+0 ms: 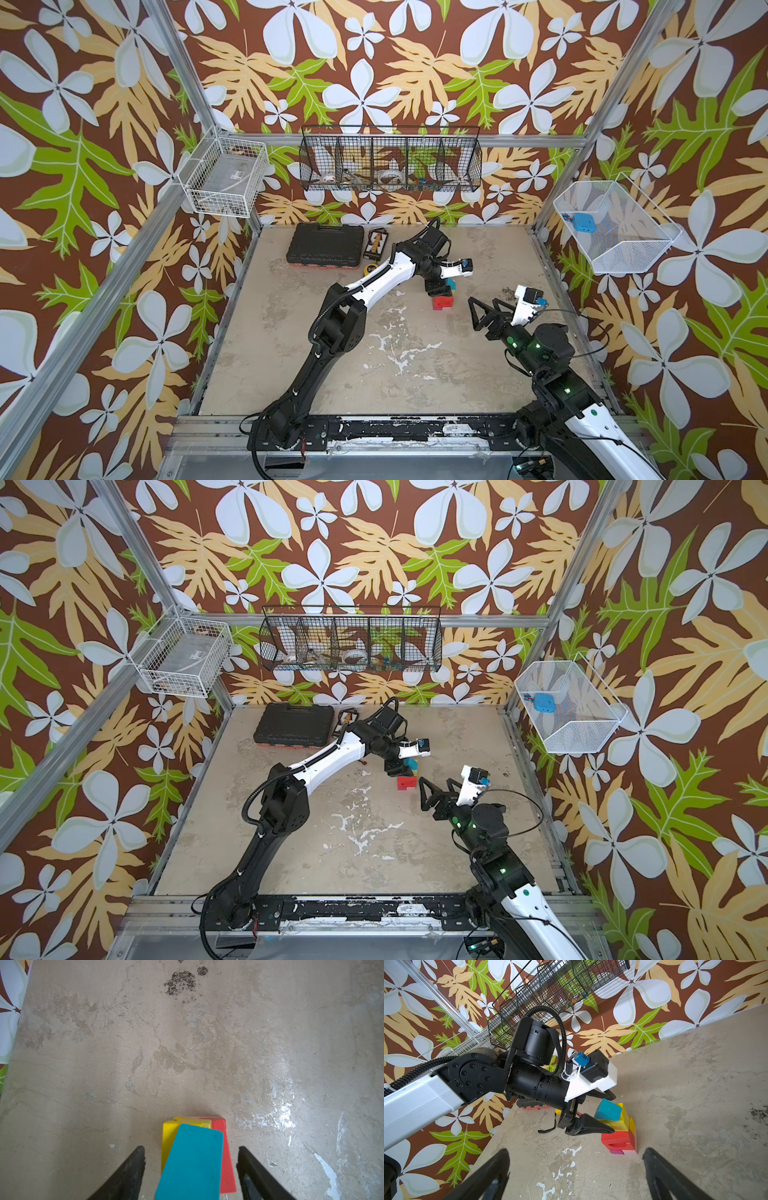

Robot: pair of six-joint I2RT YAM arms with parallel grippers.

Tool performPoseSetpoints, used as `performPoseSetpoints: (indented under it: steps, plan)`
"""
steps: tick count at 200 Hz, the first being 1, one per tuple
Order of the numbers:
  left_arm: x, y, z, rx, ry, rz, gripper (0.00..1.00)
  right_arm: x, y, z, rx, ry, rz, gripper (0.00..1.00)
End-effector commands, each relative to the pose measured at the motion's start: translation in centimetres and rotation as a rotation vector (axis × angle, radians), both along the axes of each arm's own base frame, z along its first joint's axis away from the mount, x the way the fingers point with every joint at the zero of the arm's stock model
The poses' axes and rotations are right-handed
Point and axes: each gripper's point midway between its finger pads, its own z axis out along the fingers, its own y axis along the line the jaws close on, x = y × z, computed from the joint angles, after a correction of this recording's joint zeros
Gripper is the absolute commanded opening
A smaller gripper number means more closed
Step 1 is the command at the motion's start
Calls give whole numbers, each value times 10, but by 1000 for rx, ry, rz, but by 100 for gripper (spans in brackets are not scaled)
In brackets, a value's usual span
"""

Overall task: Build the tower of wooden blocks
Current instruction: 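Open the left gripper and release the teal block on the tower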

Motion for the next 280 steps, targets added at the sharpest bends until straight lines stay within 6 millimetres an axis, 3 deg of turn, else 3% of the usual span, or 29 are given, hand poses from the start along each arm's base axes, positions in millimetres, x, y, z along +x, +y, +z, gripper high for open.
performPoseSetpoints:
  steps: [1,87,132,152,179,222,236,280]
  plan:
    - [-1,-2,0,-11,9,-7,62,1,0,6,10,-20,-2,100]
    - [-2,1,0,1,6,-15,37,0,0,6,13,-18,-1,100]
    - [-1,1,1,2,-1,-13,36,0,0,6,14,-18,-2,100]
    - [-1,1,2,1,-2,-13,43,0,0,6,14,-17,-2,100]
    - [-2,1,2,-1,2,-14,64,0,1,6,14,-19,3,100]
    - [-1,0,7,-14,2,-2,83,0,1,6,15,-20,4,100]
    - [0,-1,12,-27,4,6,96,0,0,6,12,-20,1,100]
    - [-12,3,55,-97,-18,30,100,0,-3,8,7,-22,-15,100]
